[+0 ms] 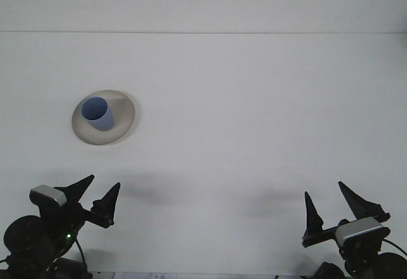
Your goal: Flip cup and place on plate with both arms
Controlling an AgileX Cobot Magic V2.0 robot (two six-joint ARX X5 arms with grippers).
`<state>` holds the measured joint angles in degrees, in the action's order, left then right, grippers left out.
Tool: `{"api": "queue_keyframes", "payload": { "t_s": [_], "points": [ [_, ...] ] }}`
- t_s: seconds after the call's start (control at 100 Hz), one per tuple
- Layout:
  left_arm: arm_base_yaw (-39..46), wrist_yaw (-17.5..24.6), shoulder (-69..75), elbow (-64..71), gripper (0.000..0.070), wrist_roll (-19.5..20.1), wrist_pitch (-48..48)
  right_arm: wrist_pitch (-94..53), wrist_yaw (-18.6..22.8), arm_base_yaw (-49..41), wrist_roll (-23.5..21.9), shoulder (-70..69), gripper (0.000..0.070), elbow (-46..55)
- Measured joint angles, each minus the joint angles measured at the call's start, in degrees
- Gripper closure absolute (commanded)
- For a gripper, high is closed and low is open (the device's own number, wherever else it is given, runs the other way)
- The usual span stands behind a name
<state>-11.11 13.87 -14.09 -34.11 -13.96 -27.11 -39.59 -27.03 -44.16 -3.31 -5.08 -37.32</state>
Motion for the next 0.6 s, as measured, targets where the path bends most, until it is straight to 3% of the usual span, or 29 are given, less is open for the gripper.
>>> {"api": "queue_keyframes", "payload": {
  "t_s": [0.09,0.14,0.19,0.24,0.26,0.28,0.6],
  "points": [
    [0.0,0.0,0.2,0.0,0.0162,-0.2,2.0,0.0,0.0,0.0,0.0,0.0,0.0159,0.0],
    [0.0,0.0,0.2,0.0,0.0218,-0.2,2.9,0.0,0.0,0.0,0.0,0.0,0.0206,0.0],
    [0.0,0.0,0.2,0.0,0.0413,-0.2,3.4,0.0,0.0,0.0,0.0,0.0,0.0354,0.0],
    [0.0,0.0,0.2,0.0,0.07,-0.2,3.7,0.0,0.0,0.0,0.0,0.0,0.0606,0.0],
    [0.0,0.0,0.2,0.0,0.07,-0.2,3.7,0.0,0.0,0.0,0.0,0.0,0.07,0.0],
    [0.0,0.0,0.2,0.0,0.0677,-0.2,3.7,0.0,0.0,0.0,0.0,0.0,0.07,0.0],
    [0.0,0.0,0.2,0.0,0.0684,-0.4,4.0,-0.3,0.0,0.0,0.0,0.0,0.0693,0.0]
  ]
}}
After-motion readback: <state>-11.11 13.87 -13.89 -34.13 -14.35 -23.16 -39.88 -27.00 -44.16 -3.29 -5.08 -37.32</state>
